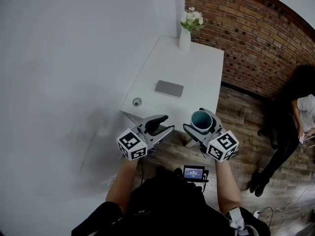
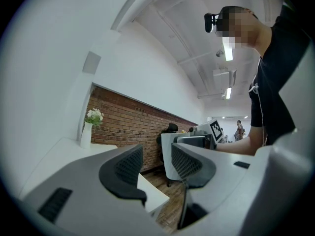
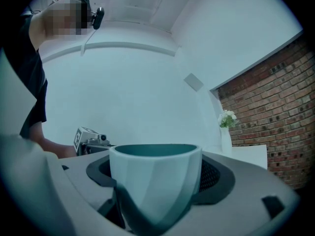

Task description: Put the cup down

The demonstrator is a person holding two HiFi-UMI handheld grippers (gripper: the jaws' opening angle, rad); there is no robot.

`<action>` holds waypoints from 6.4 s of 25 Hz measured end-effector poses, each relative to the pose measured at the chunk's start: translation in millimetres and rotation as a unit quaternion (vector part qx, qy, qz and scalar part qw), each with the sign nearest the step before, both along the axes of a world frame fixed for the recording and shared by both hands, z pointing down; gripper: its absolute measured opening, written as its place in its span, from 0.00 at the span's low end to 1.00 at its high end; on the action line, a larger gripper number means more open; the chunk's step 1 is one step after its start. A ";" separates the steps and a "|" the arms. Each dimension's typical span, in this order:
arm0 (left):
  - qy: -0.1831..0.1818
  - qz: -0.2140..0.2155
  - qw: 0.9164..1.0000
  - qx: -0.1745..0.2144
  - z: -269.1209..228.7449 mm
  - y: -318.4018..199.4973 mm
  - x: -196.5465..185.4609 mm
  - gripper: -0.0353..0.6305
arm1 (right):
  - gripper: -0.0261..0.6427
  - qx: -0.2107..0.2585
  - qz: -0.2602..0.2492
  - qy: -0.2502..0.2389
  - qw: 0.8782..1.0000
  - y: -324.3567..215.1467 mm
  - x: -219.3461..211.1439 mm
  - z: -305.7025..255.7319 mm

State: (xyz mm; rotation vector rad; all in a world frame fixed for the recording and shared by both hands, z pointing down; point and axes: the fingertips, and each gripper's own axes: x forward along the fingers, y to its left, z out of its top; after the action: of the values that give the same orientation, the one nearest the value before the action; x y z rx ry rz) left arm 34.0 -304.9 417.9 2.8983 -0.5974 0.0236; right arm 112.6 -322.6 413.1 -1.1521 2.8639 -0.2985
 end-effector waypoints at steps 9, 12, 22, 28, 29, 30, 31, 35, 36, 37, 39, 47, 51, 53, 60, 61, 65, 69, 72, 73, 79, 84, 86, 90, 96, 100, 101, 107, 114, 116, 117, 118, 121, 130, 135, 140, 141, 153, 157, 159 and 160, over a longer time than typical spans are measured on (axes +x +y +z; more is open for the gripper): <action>-0.005 -0.010 1.000 0.001 4.0 -14.9 -5.8 0.34 | 0.65 -0.006 -0.024 0.034 0.999 -29.1 -4.3 17.3; -0.005 -0.017 1.000 0.002 7.8 -27.5 -8.4 0.34 | 0.65 -0.007 -0.029 0.047 0.998 -50.9 -5.7 26.0; -0.008 -0.055 0.998 -0.007 26.0 -62.9 -21.6 0.31 | 0.65 -0.020 -0.041 0.051 0.998 -130.6 -22.1 60.6; 0.003 -0.073 0.997 -0.015 41.8 -80.4 -26.5 0.29 | 0.65 -0.029 -0.047 0.048 0.997 -174.4 -35.7 90.4; 0.004 -0.076 0.997 -0.016 43.9 -84.6 -26.9 0.28 | 0.65 -0.031 -0.047 0.046 0.997 -182.3 -37.8 95.1; 0.004 -0.078 0.997 -0.016 46.2 -89.1 -27.7 0.28 | 0.65 -0.032 -0.047 0.046 0.997 -190.3 -40.4 100.1; 0.004 -0.079 0.997 -0.016 48.5 -93.3 -28.6 0.28 | 0.65 -0.033 -0.047 0.046 0.997 -197.9 -43.6 105.7; 0.001 -0.085 0.996 -0.012 57.1 -105.9 -29.4 0.27 | 0.65 -0.037 -0.052 0.048 0.997 -224.3 -53.7 129.5; 0.000 -0.088 0.996 -0.012 58.5 -109.0 -29.2 0.26 | 0.65 -0.038 -0.055 0.047 0.997 -230.6 -55.1 134.4; 0.000 -0.092 0.996 -0.012 59.9 -112.5 -29.5 0.26 | 0.65 -0.039 -0.057 0.046 0.997 -237.2 -56.4 139.0; 0.000 -0.099 0.995 -0.014 64.8 -119.4 -32.1 0.26 | 0.65 -0.042 -0.057 0.046 0.996 -250.8 -59.8 149.7; 0.018 -0.112 0.993 -0.012 73.4 -136.3 -37.2 0.26 | 0.65 -0.045 -0.068 0.064 0.995 -291.0 -78.3 183.6; 0.024 -0.115 0.993 -0.013 76.0 -139.1 -41.8 0.26 | 0.65 -0.044 -0.069 0.065 0.995 -304.5 -86.5 191.2; 0.014 -0.114 0.993 -0.018 81.3 -139.1 -45.1 0.26 | 0.65 -0.039 -0.072 0.067 0.994 -309.1 -89.7 190.4; 0.000 -0.122 0.992 -0.033 81.9 -142.4 -48.3 0.26 | 0.65 -0.020 -0.071 0.060 0.996 -317.8 -88.1 182.0; 0.003 -0.122 0.992 -0.031 81.6 -142.7 -48.4 0.26 | 0.65 -0.019 -0.069 0.057 0.996 -317.7 -87.1 181.9; 0.017 -0.120 0.992 -0.028 84.3 -141.9 -48.7 0.26 | 0.65 -0.004 -0.073 0.074 0.995 -307.3 -82.2 186.8; 0.009 -0.116 0.993 -0.033 87.5 -140.8 -47.9 0.26 | 0.65 0.010 -0.083 0.104 0.991 -296.5 -76.7 190.6; 0.018 -0.114 0.993 -0.029 85.0 -140.1 -45.5 0.26 | 0.65 0.030 -0.094 0.140 0.985 -288.4 -80.3 195.3; 0.022 -0.113 0.993 -0.028 83.9 -139.8 -44.8 0.26 | 0.65 0.034 -0.095 0.149 0.984 -287.0 -81.5 196.8; 0.013 -0.108 0.994 -0.028 86.1 -135.4 -45.2 0.26 | 0.65 0.030 -0.085 0.155 0.984 -288.0 -82.1 200.0; 0.032 -0.111 0.993 -0.016 76.5 -136.2 -43.9 0.26 | 0.65 0.017 -0.078 0.149 0.986 -290.4 -80.3 203.3; 0.027 -0.113 0.993 -0.015 77.8 -135.0 -45.0 0.26 | 0.67 0.012 -0.073 0.146 0.986 -291.2 -79.0 203.6; 0.028 -0.118 0.993 -0.014 70.4 -136.5 -44.4 0.26 | 0.81 0.003 -0.067 0.141 0.988 -292.4 -77.0 201.8; 0.027 -0.110 0.994 -0.004 67.9 -129.6 -49.9 0.26 | 0.82 0.002 -0.047 0.149 0.988 -290.0 -73.4 207.1; 0.024 -0.104 0.994 0.001 67.0 -118.0 -48.5 0.26 | 0.82 -0.013 -0.031 0.149 0.988 -278.1 -60.1 214.5; 0.026 -0.105 0.994 0.003 59.7 -114.0 -46.4 0.26 | 0.82 -0.018 -0.029 0.147 0.989 -272.9 -56.0 210.5; 0.028 -0.112 0.993 0.011 39.1 -104.9 -43.5 0.26 | 0.82 -0.038 -0.018 0.140 0.989 -253.1 -40.7 196.1; 0.022 -0.100 0.995 0.012 29.0 -83.3 -37.7 0.26 | 0.81 -0.054 -0.010 0.133 0.990 -213.3 -24.9 179.7; 0.020 -0.094 0.995 0.011 27.7 -80.5 -37.0 0.26 | 0.81 -0.056 -0.010 0.135 0.989 -203.9 -22.2 173.3; 0.019 -0.091 0.996 0.011 27.9 -79.2 -36.9 0.26 | 0.81 -0.057 -0.010 0.135 0.989 -199.2 -21.4 170.1; 0.020 -0.089 0.996 0.011 26.7 -78.2 -36.8 0.26 | 0.81 -0.057 -0.012 0.136 0.989 -194.1 -21.3 166.8; 0.018 -0.079 0.997 0.013 23.3 -73.5 -36.3 0.26 | 0.78 -0.058 -0.017 0.138 0.989 -176.6 -23.0 156.0; 0.011 -0.055 0.998 0.012 17.7 -56.3 -32.3 0.26 | 0.56 -0.048 -0.015 0.128 0.991 -111.9 -28.0 118.6; 0.004 -0.044 0.999 0.014 15.6 -50.7 -31.9 0.26 | 0.43 -0.039 -0.006 0.121 0.992 -87.4 -28.0 97.9; -0.002 -0.037 0.999 0.020 9.0 -35.4 -29.1 0.26 | 0.32 -0.031 0.010 0.107 0.994 -59.5 -20.2 72.3; -0.002 -0.036 0.999 0.019 8.4 -33.8 -29.1 0.26 | 0.29 -0.030 0.014 0.105 0.994 -55.5 -18.3 67.8; -0.002 -0.035 0.999 0.020 8.7 -24.0 -30.4 0.26 | 0.13 -0.030 0.043 0.064 0.997 -24.9 -15.6 43.0; 0.000 -0.034 0.999 0.016 12.1 -20.6 -27.3 0.26 | 0.10 -0.036 0.042 0.056 0.997 -15.2 -16.2 44.5; 0.002 -0.034 0.999 0.016 11.1 -18.4 -24.6 0.26 | 0.10 -0.038 0.039 0.053 0.997 -10.7 -16.1 43.9; 0.003 -0.034 0.999 0.016 10.5 -17.9 -23.7 0.26 | 0.09 -0.038 0.039 0.052 0.997 -9.3 -16.3 43.6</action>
State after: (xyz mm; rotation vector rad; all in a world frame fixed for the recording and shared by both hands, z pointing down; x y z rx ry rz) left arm 10.3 -322.8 428.4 2.9052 -0.7009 -0.0038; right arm 96.3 -331.9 456.8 -1.3277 2.9097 -0.3568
